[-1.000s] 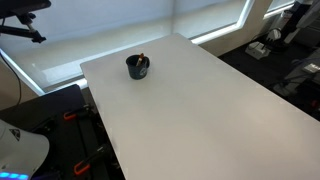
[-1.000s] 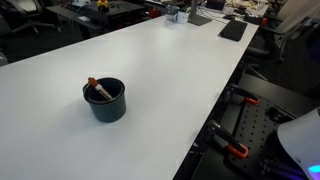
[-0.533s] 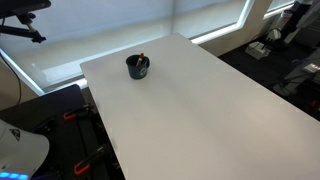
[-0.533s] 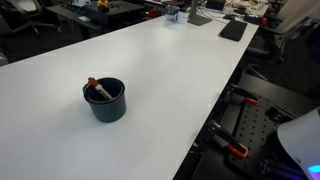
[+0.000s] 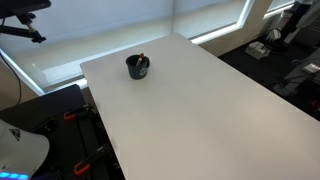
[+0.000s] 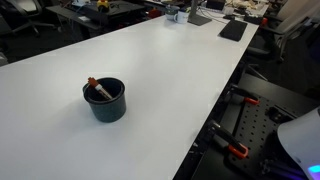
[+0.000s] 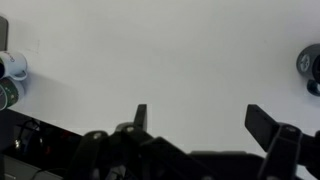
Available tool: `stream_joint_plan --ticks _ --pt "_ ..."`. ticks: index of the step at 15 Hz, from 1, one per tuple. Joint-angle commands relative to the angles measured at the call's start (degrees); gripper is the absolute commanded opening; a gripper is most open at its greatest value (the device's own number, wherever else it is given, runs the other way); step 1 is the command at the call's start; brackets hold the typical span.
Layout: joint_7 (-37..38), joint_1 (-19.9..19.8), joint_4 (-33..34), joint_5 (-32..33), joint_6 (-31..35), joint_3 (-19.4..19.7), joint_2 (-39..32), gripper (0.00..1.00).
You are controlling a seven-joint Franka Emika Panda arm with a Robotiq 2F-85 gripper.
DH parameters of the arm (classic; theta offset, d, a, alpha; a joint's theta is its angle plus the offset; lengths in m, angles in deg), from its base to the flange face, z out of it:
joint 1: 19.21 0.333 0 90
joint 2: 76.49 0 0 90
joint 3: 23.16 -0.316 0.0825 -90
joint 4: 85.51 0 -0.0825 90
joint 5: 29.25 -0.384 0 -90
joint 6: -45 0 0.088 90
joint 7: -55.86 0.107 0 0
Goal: Remove the orange marker from the cup and put it on the table
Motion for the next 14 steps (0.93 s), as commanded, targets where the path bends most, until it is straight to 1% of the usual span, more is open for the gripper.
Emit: stream_joint_plan --ticks 1,5,8,11,14 --pt "-1.8 -0.6 -10.6 1.4 0.3 0.5 7.9 1.00" --pt "-5.3 -1.1 -17.9 2.1 -0.5 1.7 13.7 1.00" --pt "-8.8 -1.5 -20.8 1.9 -1.9 3.3 17.3 1.00" --pt "-9.9 -1.4 -22.0 2.1 -3.0 4.2 18.6 1.00" --pt "-9.2 -1.2 -20.7 1.6 -2.5 4.6 17.2 1.00"
